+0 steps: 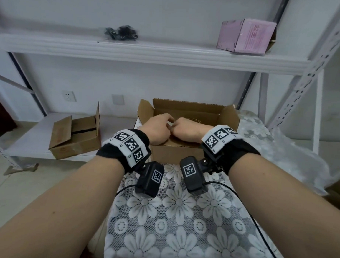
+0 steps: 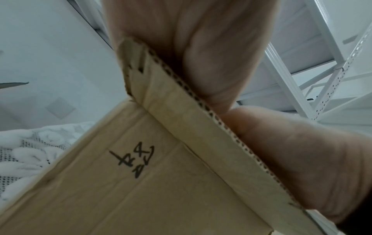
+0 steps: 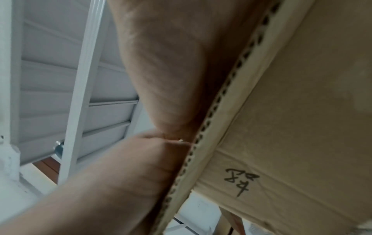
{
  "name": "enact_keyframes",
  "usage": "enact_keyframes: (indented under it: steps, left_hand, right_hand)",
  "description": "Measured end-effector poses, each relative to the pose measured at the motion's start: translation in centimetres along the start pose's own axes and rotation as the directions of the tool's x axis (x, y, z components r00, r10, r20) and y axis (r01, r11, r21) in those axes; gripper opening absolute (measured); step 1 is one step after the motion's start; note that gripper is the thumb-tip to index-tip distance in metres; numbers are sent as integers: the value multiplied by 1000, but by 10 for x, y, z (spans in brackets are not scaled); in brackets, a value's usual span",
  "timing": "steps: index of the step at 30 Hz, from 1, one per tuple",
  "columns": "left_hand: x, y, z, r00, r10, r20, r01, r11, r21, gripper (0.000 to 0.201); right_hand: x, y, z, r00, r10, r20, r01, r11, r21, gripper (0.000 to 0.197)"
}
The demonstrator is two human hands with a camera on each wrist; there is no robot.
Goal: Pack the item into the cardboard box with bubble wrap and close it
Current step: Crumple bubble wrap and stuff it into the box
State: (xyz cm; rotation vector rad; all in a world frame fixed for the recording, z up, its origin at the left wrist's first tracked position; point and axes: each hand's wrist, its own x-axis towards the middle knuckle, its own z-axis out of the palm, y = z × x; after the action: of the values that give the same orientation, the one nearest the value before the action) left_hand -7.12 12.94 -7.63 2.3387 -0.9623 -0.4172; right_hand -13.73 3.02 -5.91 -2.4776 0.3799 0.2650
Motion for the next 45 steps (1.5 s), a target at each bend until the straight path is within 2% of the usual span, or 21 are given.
enact_keyframes:
  steps: [3, 6, 10, 13, 16, 18, 20, 21, 22, 25, 27, 30, 33, 35, 37, 38, 42, 45]
  left_hand:
    - [-2, 5, 0, 998, 30, -63, -32, 999, -28, 38]
    - [-4, 20, 2, 966, 101, -239, -121, 990, -68, 30]
    - [-12, 57, 9, 874, 201, -442, -258, 963, -72, 23]
    - [-18, 81, 20, 864, 130, -487, -297, 912, -283, 21]
    - [-27, 94, 30, 922, 42, -386, -243, 838, -488, 21]
    - [-35, 100, 39, 964, 79, -255, -206, 827, -523, 21]
    - [-42, 103, 47, 985, 143, -96, -172, 818, -549, 18]
    - [-45, 104, 52, 985, 170, 4, -138, 807, -574, 16]
    - [-47, 103, 57, 976, 189, 112, -84, 793, -603, 13]
    - [-50, 97, 73, 915, 184, 360, 127, 714, -689, 2]
    - [-52, 89, 85, 907, 139, 397, 210, 669, -713, 5]
    - [-55, 77, 99, 915, 15, 403, 324, 565, -759, 12]
    - [-56, 66, 110, 899, -90, 429, 427, 398, -812, 13]
    - [-57, 62, 116, 892, -139, 431, 451, 353, -820, 11]
    - [-58, 60, 121, 890, -182, 419, 457, 329, -826, 10]
    - [-58, 59, 124, 888, -199, 414, 458, 318, -830, 10]
    - [-60, 53, 134, 870, -240, 431, 487, 275, -829, 9]
    - [-60, 47, 140, 852, -255, 458, 517, 261, -815, 8]
  right_hand:
    - [-7, 9, -5, 986, -44, -159, 56, 995, 77, 19]
    - [-22, 22, -11, 925, -104, -365, 151, 983, 103, 19]
    - [-41, 37, -24, 752, -102, -651, 232, 966, 116, 14]
    - [-58, 53, -35, 609, -62, -791, 315, 934, 169, 10]
    - [-73, 75, -43, 477, 31, -878, 330, 920, 211, 8]
    - [-80, 96, -44, 406, 134, -904, 328, 902, 280, 12]
    - [-84, 115, -41, 358, 262, -896, 272, 889, 368, 18]
    - [-86, 126, -37, 357, 319, -878, 214, 887, 409, 20]
    - [-87, 136, -31, 382, 362, -850, 138, 887, 440, 21]
    - [-80, 169, -9, 563, 412, -716, -57, 884, 464, 20]
    - [-78, 183, 7, 678, 411, -610, -143, 887, 439, 15]
    - [-83, 190, 27, 793, 380, -476, -184, 894, 407, 12]
    - [-89, 192, 45, 887, 334, -320, -187, 891, 413, 30]
    - [-87, 195, 57, 911, 315, -267, -205, 907, 368, 51]
    - [-83, 198, 68, 918, 303, -257, -262, 948, 181, 73]
    - [-82, 199, 74, 912, 307, -272, -294, 952, 86, 77]
    - [-83, 201, 83, 856, 265, -444, -344, 933, -107, 49]
    - [-84, 203, 85, 836, 233, -498, -330, 937, -115, 31]
